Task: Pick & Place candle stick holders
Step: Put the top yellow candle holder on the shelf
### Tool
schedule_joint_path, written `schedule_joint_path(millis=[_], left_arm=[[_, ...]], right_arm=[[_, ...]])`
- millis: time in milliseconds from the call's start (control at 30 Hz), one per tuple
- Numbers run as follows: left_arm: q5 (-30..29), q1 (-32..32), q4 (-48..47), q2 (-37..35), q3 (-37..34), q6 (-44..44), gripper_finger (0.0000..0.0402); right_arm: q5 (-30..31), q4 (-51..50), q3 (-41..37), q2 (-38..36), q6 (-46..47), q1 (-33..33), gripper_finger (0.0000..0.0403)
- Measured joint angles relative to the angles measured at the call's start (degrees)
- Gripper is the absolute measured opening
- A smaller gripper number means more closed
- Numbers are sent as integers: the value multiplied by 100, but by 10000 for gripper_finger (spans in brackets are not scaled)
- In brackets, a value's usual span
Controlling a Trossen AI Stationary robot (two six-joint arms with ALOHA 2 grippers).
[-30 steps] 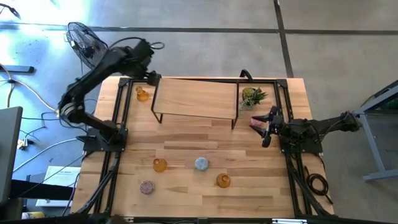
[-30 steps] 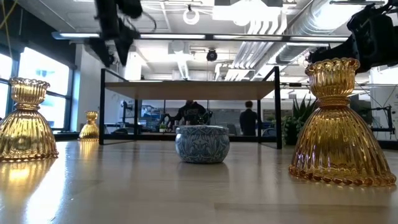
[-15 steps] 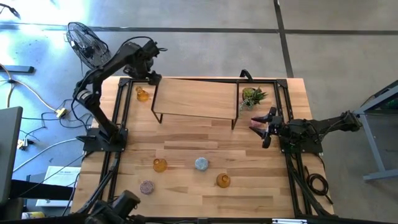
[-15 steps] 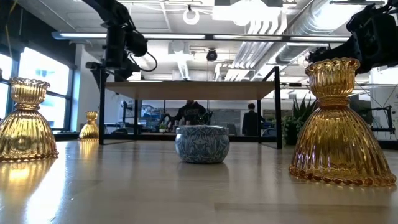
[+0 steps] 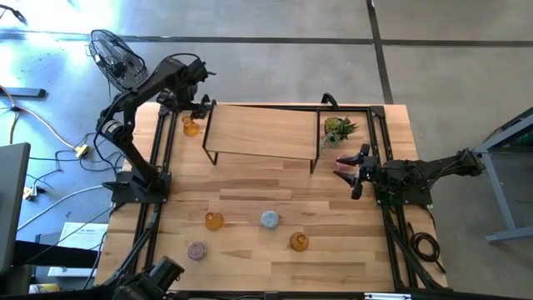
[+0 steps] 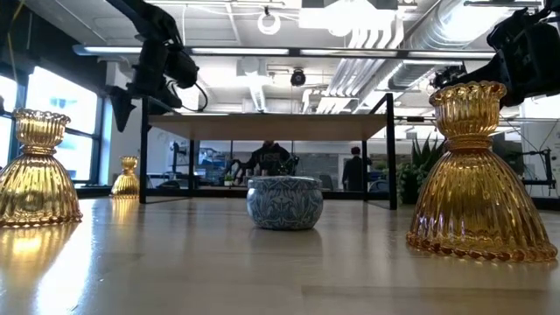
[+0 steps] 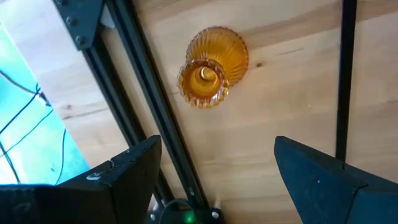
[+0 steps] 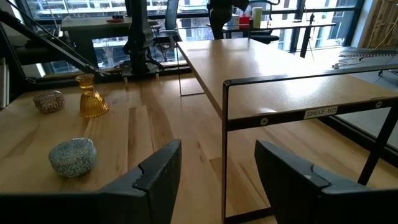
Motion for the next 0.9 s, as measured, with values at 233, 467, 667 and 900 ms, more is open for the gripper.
schedule_joint_path(millis=[233, 467, 667, 900], left_arm=[[12, -17, 545, 2, -342, 695, 308], [-68, -15, 706, -22, -423, 180, 308], [-72, -13, 602, -18, -425, -74, 308], [-134, 27, 385, -15, -427, -8, 308]], right_arm=[[2, -17, 2, 0, 0, 0, 200], [-22, -24, 7, 0, 13, 0, 200], [-211, -37, 7, 0, 96, 0, 200], [-210, -126, 7, 0, 106, 0, 200]])
